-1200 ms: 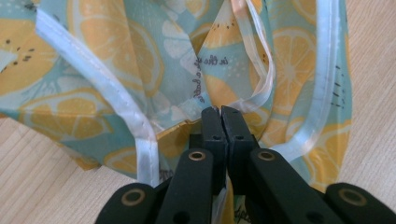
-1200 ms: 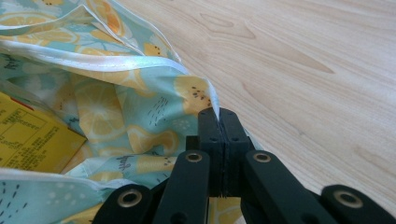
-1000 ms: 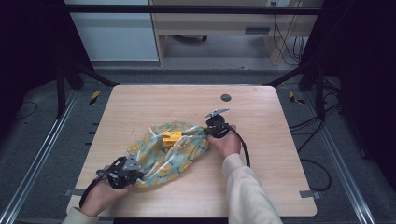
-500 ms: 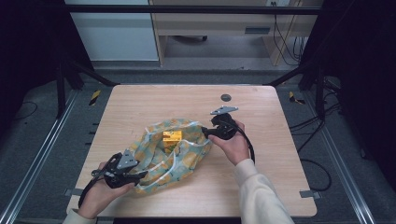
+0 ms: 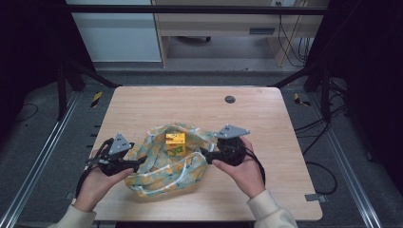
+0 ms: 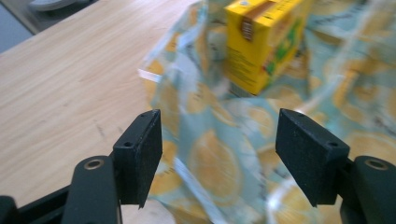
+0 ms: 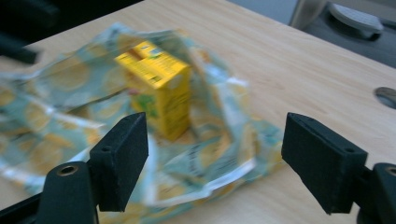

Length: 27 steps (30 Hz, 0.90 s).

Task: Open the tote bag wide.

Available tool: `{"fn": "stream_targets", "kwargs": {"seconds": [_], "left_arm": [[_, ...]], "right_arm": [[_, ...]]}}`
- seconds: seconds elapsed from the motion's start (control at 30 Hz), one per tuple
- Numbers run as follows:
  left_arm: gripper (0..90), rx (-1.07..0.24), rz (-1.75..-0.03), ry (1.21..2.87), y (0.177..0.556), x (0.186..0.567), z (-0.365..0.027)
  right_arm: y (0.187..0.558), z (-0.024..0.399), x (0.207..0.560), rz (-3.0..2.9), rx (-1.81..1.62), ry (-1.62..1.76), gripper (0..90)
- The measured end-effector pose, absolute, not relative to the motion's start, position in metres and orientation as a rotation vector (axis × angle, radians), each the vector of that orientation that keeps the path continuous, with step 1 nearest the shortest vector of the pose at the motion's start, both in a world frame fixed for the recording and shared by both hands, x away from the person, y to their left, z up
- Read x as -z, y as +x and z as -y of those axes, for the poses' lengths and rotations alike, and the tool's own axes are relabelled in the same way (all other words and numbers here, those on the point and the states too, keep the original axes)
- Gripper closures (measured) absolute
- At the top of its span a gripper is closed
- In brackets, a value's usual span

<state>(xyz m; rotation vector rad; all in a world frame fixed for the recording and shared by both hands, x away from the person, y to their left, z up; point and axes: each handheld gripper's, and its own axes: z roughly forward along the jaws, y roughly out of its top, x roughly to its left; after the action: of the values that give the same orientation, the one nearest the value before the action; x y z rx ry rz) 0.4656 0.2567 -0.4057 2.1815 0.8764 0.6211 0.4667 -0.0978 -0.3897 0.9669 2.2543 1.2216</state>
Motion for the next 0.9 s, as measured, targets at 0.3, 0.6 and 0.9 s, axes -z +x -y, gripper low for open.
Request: {"fn": "stream_targets", "kwargs": {"seconds": [0.3, 0.6, 0.9], "left_arm": [[31.2, -0.626, -0.901, 2.214, 0.504, 0.409, -0.25], [68.7, -0.574, -0.882, 2.293, 0.541, 0.424, -0.235], [87.0, -0.613, -0.908, 2.149, 0.545, 0.413, -0.256]], "right_arm": [[0.438, 0.084, 0.411, -2.336, -1.256, 0.911, 19.9], [0.451, 0.067, 0.436, -2.465, -1.145, 0.9, 80.2], [0.442, 0.108, 0.429, -2.411, -1.09, 0.965, 88.9]]}}
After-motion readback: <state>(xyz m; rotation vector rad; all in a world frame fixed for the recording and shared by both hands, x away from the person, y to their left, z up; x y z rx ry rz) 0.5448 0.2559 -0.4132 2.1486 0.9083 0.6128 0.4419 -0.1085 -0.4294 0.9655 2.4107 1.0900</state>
